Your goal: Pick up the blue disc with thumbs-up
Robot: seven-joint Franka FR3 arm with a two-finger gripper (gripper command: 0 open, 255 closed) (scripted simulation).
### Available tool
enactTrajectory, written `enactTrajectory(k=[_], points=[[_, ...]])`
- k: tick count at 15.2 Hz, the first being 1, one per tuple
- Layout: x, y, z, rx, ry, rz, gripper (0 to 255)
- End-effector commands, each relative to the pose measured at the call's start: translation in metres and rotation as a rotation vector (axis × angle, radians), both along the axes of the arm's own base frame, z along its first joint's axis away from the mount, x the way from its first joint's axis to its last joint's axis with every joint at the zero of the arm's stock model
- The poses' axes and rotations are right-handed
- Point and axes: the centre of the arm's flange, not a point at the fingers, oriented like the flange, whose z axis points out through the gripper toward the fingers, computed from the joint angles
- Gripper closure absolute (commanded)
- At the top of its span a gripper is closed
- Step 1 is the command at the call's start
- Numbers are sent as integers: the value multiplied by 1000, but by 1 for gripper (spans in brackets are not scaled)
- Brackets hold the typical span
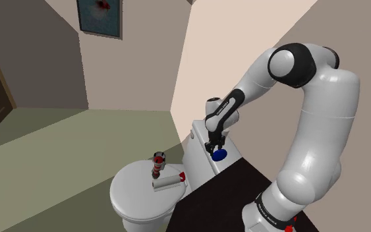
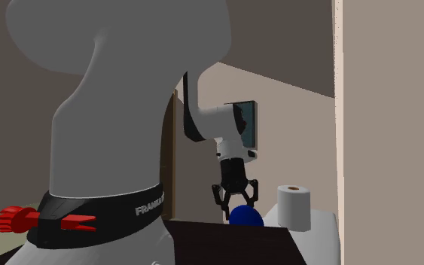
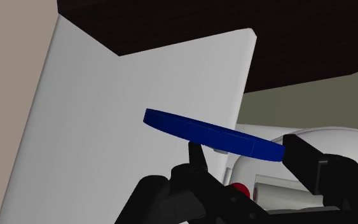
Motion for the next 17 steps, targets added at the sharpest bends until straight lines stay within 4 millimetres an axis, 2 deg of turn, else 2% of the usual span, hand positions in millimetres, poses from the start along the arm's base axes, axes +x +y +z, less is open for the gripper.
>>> enactTrajectory(k=[1, 8, 17], points=[[0, 1, -1, 1, 2, 1, 255], [0, 1, -1, 1, 2, 1, 255], [0, 1, 47, 1, 2, 1, 255]])
